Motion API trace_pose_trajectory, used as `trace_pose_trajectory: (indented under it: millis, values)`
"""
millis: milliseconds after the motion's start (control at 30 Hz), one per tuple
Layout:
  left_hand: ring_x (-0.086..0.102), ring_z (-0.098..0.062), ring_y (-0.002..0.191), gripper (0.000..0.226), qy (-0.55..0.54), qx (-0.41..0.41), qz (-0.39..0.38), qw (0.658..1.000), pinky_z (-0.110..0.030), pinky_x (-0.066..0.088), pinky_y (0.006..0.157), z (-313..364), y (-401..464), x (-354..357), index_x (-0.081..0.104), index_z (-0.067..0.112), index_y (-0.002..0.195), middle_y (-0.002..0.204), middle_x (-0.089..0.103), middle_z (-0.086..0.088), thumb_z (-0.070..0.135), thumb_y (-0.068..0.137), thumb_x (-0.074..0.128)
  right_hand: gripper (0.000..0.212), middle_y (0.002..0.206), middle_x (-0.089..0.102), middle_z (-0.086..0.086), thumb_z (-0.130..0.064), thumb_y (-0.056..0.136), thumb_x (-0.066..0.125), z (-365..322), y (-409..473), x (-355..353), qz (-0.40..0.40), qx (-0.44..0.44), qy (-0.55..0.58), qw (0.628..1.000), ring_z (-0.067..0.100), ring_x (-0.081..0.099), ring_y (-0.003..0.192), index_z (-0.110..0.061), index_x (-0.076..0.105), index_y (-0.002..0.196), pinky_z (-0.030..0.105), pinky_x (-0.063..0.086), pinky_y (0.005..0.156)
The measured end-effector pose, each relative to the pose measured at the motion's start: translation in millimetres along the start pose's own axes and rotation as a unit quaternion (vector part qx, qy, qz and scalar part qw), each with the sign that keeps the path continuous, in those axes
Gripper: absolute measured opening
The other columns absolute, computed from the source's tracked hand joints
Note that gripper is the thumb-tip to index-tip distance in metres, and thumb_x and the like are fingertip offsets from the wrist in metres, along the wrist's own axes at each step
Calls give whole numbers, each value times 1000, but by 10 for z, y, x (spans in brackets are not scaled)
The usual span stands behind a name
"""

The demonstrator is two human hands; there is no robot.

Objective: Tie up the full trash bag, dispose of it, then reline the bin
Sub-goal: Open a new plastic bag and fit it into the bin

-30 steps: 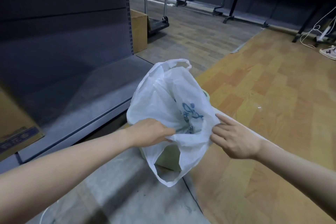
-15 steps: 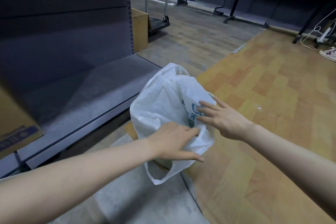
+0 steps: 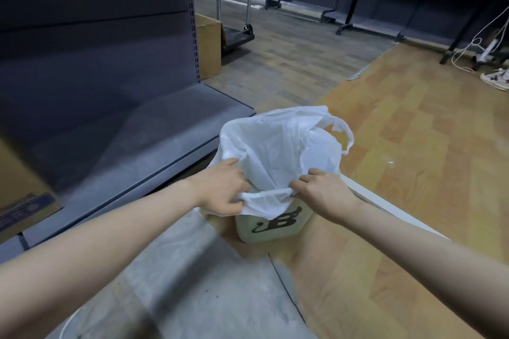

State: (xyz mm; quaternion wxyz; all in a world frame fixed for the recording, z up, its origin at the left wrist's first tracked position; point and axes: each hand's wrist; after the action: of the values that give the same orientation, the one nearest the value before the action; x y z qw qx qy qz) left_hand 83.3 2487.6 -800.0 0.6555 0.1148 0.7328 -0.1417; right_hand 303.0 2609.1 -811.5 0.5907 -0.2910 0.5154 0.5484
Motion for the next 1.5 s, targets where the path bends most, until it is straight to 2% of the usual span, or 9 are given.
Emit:
trace_pose_trajectory:
  millis: [133, 400, 533, 633, 867, 1000, 1267, 1433, 1500]
  values:
    - [54, -25, 78, 56, -23, -47, 36, 998, -32, 38, 77, 186, 82, 21, 51, 14, 89, 76, 59, -1, 66, 83, 32, 35, 39, 44, -4, -17, 45, 91, -143, 107, -30, 14, 29, 12, 999, 16, 30, 41, -17, 56, 53, 16, -7, 43]
    - [41, -27, 65, 27, -46, -113, -17, 992, -29, 19, 46, 52, 132, 72, 36, 16, 82, 60, 36, 1, 35, 100, 40, 35, 95, 57, 3, -35, 80, 46, 244, -189, -144, 15, 3, 117, 993, 20, 56, 66, -12, 53, 105, 22, 35, 58]
    - [37, -24, 63, 29, -42, -117, -28, 992, -32, 20, 50, -53, 64, 27, 35, 17, 77, 57, 30, 5, 35, 100, 41, 43, 99, 65, 4, -4, 66, 35, 356, -230, -82, 52, -25, 42, 997, 26, 66, 82, -11, 63, 97, 32, 51, 70]
    - [34, -23, 61, 39, -77, -122, -27, 989, -32, 21, 52, -101, 55, 48, 28, 20, 67, 56, 30, 4, 34, 99, 45, 43, 88, 70, 6, 19, 56, 64, 419, -179, -23, 84, -46, 17, 995, 27, 69, 79, -8, 73, 89, 32, 53, 59]
    - [29, -21, 57, 44, -108, -138, -28, 984, -32, 23, 55, -124, 40, 82, 22, 23, 63, 56, 28, 3, 36, 98, 46, 34, 61, 58, 10, 23, 53, 59, 550, -142, -47, 101, -31, 24, 994, 25, 50, 49, -2, 69, 74, 30, 42, 37]
    - [21, -15, 53, 47, -122, -148, -26, 981, -31, 16, 51, -143, 24, 59, 19, 21, 63, 56, 24, 2, 36, 98, 46, 37, 59, 46, 10, 12, 64, 26, 498, -363, -13, 150, -56, 23, 987, 22, 36, 51, 0, 61, 66, 35, 47, 52]
    - [21, -13, 52, 48, -112, -147, -28, 982, -29, 15, 51, -158, 37, 56, 18, 21, 62, 56, 24, 3, 32, 97, 48, 29, 65, 55, 4, 13, 53, 62, 269, -445, 213, 80, -85, -4, 993, 24, 50, 55, -9, 60, 72, 27, 26, 63]
    - [19, -14, 52, 48, -121, -131, -30, 983, -30, 13, 51, -168, 56, 48, 18, 21, 62, 56, 21, 2, 29, 97, 49, 49, 115, 59, 11, 10, 65, 31, 383, -188, 43, 153, -25, -60, 986, 30, 55, 111, -9, 56, 103, 46, 37, 102]
    - [19, -15, 53, 48, -125, -128, -26, 984, -30, 13, 51, -185, 56, 63, 18, 21, 62, 57, 21, 2, 29, 97, 50, 46, 103, 68, 5, 15, 63, 46, 450, -112, 86, 91, -70, -68, 991, 29, 63, 111, -11, 67, 95, 45, 45, 97]
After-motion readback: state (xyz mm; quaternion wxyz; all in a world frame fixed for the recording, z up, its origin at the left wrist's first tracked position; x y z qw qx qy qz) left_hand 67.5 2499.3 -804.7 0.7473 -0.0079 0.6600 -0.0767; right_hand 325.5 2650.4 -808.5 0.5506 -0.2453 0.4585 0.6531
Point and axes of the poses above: each hand's wrist, its own y-axis towards the middle knuckle, its own x-axis out of the palm, z = x × y
